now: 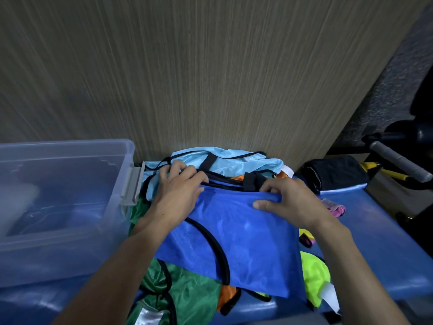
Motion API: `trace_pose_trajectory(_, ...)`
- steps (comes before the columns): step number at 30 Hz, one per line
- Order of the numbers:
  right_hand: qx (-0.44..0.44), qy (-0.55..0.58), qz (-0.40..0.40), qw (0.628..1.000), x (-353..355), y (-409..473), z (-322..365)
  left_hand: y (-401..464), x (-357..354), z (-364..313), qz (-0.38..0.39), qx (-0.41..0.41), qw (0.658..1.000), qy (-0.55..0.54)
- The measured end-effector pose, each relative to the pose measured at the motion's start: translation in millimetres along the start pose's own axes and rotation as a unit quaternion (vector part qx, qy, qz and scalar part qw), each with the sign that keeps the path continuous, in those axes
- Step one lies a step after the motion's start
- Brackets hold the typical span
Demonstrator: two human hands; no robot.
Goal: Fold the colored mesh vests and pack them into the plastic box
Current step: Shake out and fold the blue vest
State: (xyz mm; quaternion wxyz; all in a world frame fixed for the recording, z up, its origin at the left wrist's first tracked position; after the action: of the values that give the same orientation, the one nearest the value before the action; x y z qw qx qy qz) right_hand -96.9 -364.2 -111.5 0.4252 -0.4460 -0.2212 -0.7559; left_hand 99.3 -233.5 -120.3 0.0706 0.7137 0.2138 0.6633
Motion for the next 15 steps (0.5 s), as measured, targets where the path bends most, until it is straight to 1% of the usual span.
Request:
trace_pose_trajectory(3,-0.001,0.025,0.004,1.0,2,1,-7,0,1,3,0.006,0.014,1.0,0.004)
trace_pose_trajectory(5,-0.028,0.013,-0.002,1.0,7,1,-14,-1,0,5,0.015,0.022,1.0,0.011)
trace_pose_trajectory(8,-0.07,-0.009,0.011,0.997,10,-2,-27,-3,1,9,0.011,0.032,0.999,0.013)
trace_pose_trajectory(11,-0.076,-0.027,0.029,0.996,9,-6,-38,-4,2,13,0.013,0.046,0.999,0.026)
trace_pose_trajectory(12,-0.065,-0.014,0.042,0.997,7,-7,-40,-3,2,14,0.017,0.05,0.998,0.028)
trace_pose_trajectory(13,-0.044,0.025,0.062,0.997,5,-8,-40,-3,1,16,0.023,0.054,0.998,0.028)
trace_pose_trajectory(15,0.002,0.154,0.109,0.982,0,-13,-37,-3,-2,20,0.035,0.063,0.997,0.025)
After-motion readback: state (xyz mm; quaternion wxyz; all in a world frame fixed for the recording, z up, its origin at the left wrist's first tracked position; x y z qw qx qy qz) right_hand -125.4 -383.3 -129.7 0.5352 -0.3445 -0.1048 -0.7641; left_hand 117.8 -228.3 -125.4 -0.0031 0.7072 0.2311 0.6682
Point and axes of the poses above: each hand's wrist, its own y-axis towards the middle knuckle, its own x-axis out of the back of the hand, z = x × y, the point moved 9 cm from there along y, towards the middle knuckle, and after that the axes turned 11 degrees about z, right-handed, at the moved point
